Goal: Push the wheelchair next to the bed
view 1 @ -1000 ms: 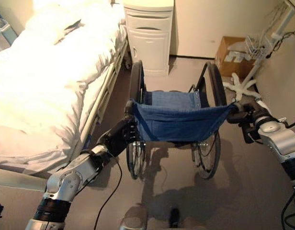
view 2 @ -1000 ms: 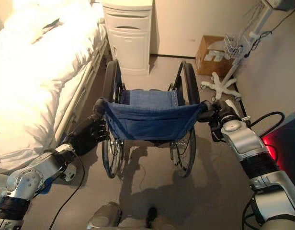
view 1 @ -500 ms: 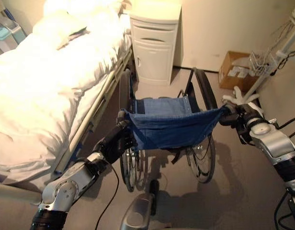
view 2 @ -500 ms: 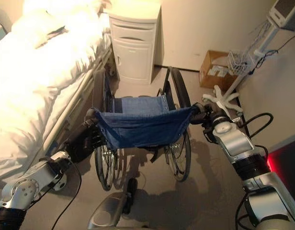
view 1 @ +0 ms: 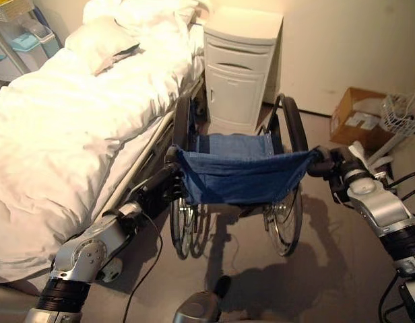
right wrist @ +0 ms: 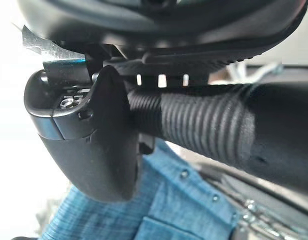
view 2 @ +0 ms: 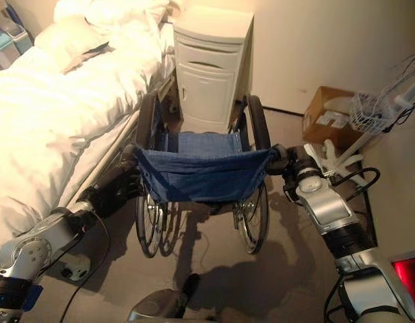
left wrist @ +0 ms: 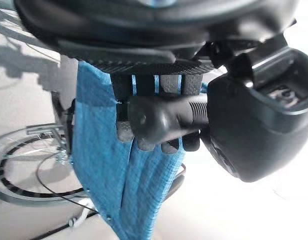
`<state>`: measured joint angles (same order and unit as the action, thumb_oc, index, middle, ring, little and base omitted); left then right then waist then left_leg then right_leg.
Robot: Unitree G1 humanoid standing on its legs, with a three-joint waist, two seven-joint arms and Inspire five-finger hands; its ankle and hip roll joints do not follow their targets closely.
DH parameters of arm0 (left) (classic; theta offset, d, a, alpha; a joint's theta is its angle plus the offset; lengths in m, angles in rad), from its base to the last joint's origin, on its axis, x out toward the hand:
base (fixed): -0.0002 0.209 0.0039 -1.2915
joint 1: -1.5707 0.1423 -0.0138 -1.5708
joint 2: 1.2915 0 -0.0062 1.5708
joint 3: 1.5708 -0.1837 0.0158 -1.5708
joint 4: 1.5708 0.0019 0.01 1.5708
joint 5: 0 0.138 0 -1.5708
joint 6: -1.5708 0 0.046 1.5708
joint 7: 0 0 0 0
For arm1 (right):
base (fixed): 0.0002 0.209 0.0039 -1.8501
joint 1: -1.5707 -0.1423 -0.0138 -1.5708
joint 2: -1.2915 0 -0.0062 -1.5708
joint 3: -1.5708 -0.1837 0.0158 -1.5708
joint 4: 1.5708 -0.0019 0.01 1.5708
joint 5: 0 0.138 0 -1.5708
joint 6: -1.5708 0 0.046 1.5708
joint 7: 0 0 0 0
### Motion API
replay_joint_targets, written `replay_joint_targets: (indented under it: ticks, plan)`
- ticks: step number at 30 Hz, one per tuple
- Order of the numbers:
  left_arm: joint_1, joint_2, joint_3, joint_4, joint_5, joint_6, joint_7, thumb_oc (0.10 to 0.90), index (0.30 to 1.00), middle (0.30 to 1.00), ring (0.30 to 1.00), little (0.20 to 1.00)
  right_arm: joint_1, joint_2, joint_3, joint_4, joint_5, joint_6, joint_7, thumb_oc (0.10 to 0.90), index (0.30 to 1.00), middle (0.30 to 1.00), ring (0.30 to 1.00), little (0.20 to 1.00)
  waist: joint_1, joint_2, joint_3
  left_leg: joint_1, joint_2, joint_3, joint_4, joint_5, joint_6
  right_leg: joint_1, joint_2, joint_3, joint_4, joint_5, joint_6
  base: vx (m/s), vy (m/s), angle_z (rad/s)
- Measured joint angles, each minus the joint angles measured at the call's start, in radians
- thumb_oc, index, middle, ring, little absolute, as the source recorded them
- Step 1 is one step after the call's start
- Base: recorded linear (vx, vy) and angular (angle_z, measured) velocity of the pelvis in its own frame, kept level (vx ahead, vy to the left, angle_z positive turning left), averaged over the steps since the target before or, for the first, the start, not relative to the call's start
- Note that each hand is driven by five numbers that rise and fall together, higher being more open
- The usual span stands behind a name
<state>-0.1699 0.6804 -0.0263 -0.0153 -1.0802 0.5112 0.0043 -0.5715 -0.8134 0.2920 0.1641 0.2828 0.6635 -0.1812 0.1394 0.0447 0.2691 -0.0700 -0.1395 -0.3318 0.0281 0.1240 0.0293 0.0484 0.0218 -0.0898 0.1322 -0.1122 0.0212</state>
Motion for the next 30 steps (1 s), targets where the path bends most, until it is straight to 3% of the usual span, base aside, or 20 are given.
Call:
replay_joint_targets:
  ticks: [1, 2, 3, 5, 7, 10, 12, 15, 19, 25, 26, 27, 28, 29, 30]
  plan:
    - [-0.029, -0.001, -0.023, 0.027, -0.019, -0.005, -0.002, 0.4, 0.3, 0.3, 0.3, 0.3, 0.001, 0.0, -0.002, 0.013, -0.001, 0.001, -0.01, 0.4, 0.3, 0.3, 0.3, 0.3, -0.011, -0.024, 0.015, -0.007, 0.024, 0.124, 0.069, -0.049, -0.01, 0.038, -0.034, -0.074, -0.015, -0.004, -0.002, 0.15, -0.157, 1.08]
    - [-0.034, -0.001, -0.038, 0.031, -0.022, -0.006, 0.001, 0.4, 0.3, 0.3, 0.3, 0.3, 0.006, -0.001, -0.001, 0.022, 0.0, 0.004, -0.011, 0.4, 0.3, 0.3, 0.3, 0.3, -0.017, -0.049, 0.029, -0.033, 0.031, 0.197, 0.18, -0.075, -0.006, 0.069, -0.059, -0.1, -0.012, -0.018, -0.001, 0.12, -0.105, 0.8]
    - [-0.033, -0.003, -0.043, 0.031, -0.024, -0.006, 0.003, 0.4, 0.3, 0.3, 0.3, 0.3, 0.01, -0.006, -0.001, 0.023, 0.002, 0.008, -0.01, 0.4, 0.3, 0.3, 0.3, 0.3, -0.017, -0.049, 0.028, -0.032, 0.041, 0.211, 0.206, -0.075, -0.006, 0.079, -0.06, -0.105, -0.01, -0.024, -0.001, 0.12, -0.1, 0.59]
    - [-0.018, -0.015, -0.055, 0.014, -0.024, -0.005, 0.016, 0.4, 0.3, 0.3, 0.3, 0.3, 0.022, -0.04, -0.007, 0.016, 0.003, 0.008, 0.006, 0.4, 0.3, 0.3, 0.3, 0.3, -0.04, -0.029, 0.022, -0.027, 0.052, 0.187, 0.185, -0.08, -0.011, 0.103, -0.034, -0.111, 0.008, -0.049, 0.01, 0.12, -0.117, 0.62]
    - [-0.019, -0.027, -0.056, -0.023, -0.025, -0.005, 0.03, 0.4, 0.3, 0.3, 0.3, 0.3, 0.027, -0.064, -0.015, 0.016, 0.004, 0.019, 0.01, 0.4, 0.3, 0.3, 0.3, 0.3, -0.069, -0.029, 0.022, -0.013, 0.051, 0.156, 0.145, -0.06, -0.013, 0.105, -0.023, -0.105, 0.015, -0.05, 0.01, 0.08, -0.109, 0.86]
    - [-0.023, -0.039, -0.053, -0.032, -0.025, -0.005, 0.04, 0.4, 0.3, 0.3, 0.3, 0.3, 0.023, -0.073, -0.023, 0.011, 0.004, 0.021, 0.01, 0.4, 0.3, 0.3, 0.3, 0.3, -0.07, -0.037, 0.017, 0.009, 0.053, 0.118, 0.067, -0.051, -0.02, 0.116, -0.017, -0.08, -0.017, -0.077, 0.0, 0.03, -0.071, 0.42]
    - [-0.025, -0.042, -0.049, -0.033, -0.025, -0.009, 0.049, 0.4, 0.3, 0.3, 0.3, 0.3, 0.01, -0.076, -0.023, 0.002, 0.003, 0.021, 0.01, 0.4, 0.3, 0.3, 0.3, 0.3, -0.069, -0.037, 0.013, 0.009, 0.065, 0.14, 0.018, -0.033, -0.048, 0.139, -0.02, -0.088, -0.093, -0.059, -0.005, 0.01, -0.021, 0.05]
    - [0.0, -0.042, -0.041, -0.024, -0.024, -0.009, 0.064, 0.4, 0.3, 0.3, 0.3, 0.3, 0.03, -0.066, -0.004, -0.042, 0.004, 0.049, 0.011, 0.4, 0.3, 0.3, 0.3, 0.3, -0.064, -0.037, -0.002, 0.019, 0.09, 0.259, 0.027, -0.042, -0.028, 0.176, -0.012, -0.119, -0.118, -0.053, -0.012, 0.0, -0.007, -0.1]
    - [0.021, -0.043, -0.035, -0.044, -0.025, -0.011, 0.071, 0.4, 0.3, 0.3, 0.3, 0.3, 0.047, -0.069, -0.01, -0.07, 0.002, 0.072, 0.011, 0.4, 0.3, 0.3, 0.3, 0.3, -0.067, -0.039, -0.014, 0.019, 0.088, 0.251, 0.033, -0.035, -0.017, 0.18, 0.002, -0.115, -0.125, -0.053, -0.012, 0.01, 0.018, 0.06]
    - [0.021, -0.049, -0.035, -0.048, -0.024, -0.01, 0.09, 0.4, 0.3, 0.3, 0.3, 0.3, 0.047, -0.068, -0.011, -0.07, 0.003, 0.078, 0.01, 0.4, 0.3, 0.3, 0.3, 0.3, -0.067, -0.037, -0.018, 0.028, 0.099, 0.236, -0.033, -0.022, -0.03, 0.182, 0.006, -0.117, -0.147, -0.045, -0.025, 0.0, 0.026, 0.04]
    - [0.022, -0.049, -0.035, -0.048, -0.024, -0.009, 0.097, 0.444, 0.366, 0.366, 0.366, 0.366, 0.047, -0.068, -0.007, -0.071, 0.006, 0.078, 0.01, 0.4, 0.3, 0.3, 0.3, 0.3, -0.066, -0.037, -0.022, 0.031, 0.105, 0.257, -0.039, -0.023, -0.03, 0.182, 0.004, -0.119, -0.149, -0.045, -0.026, 0.02, 0.033, -0.1]
    - [0.025, -0.047, -0.034, -0.047, -0.024, -0.002, 0.106, 0.726, 0.789, 0.789, 0.789, 0.789, 0.047, -0.067, -0.003, -0.072, 0.011, 0.079, 0.01, 0.433, 0.349, 0.349, 0.349, 0.349, -0.067, -0.038, -0.029, 0.03, 0.106, 0.267, -0.033, -0.023, -0.03, 0.183, 0.001, -0.128, -0.149, -0.045, -0.026, 0.02, 0.031, -0.11]
    - [0.028, -0.047, -0.034, -0.047, -0.024, -0.002, 0.108, 0.8, 0.9, 0.9, 0.9, 0.9, 0.047, -0.066, -0.002, -0.073, 0.012, 0.08, 0.01, 0.626, 0.639, 0.639, 0.639, 0.639, -0.066, -0.038, -0.029, 0.03, 0.106, 0.271, -0.029, -0.025, -0.027, 0.184, -0.001, -0.135, -0.149, -0.045, -0.025, 0.02, 0.022, -0.13]
    - [0.031, -0.046, -0.034, -0.045, -0.024, 0.0, 0.111, 0.8, 0.9, 0.9, 0.9, 0.9, 0.047, -0.067, -0.002, -0.076, 0.014, 0.08, 0.01, 0.8, 0.9, 0.9, 0.9, 0.9, -0.066, -0.038, -0.03, 0.03, 0.104, 0.28, -0.024, -0.025, -0.024, 0.185, -0.003, -0.136, -0.149, -0.045, -0.025, 0.02, 0.019, -0.1]
    - [0.032, -0.046, -0.034, -0.044, -0.023, 0.001, 0.113, 0.8, 0.9, 0.9, 0.9, 0.9, 0.047, -0.067, -0.002, -0.079, 0.015, 0.081, 0.01, 0.8, 0.9, 0.9, 0.9, 0.9, -0.066, -0.038, -0.03, 0.03, 0.102, 0.278, -0.025, -0.022, -0.019, 0.185, -0.001, -0.133, -0.148, -0.045, -0.024, 0.01, 0.019, -0.07]
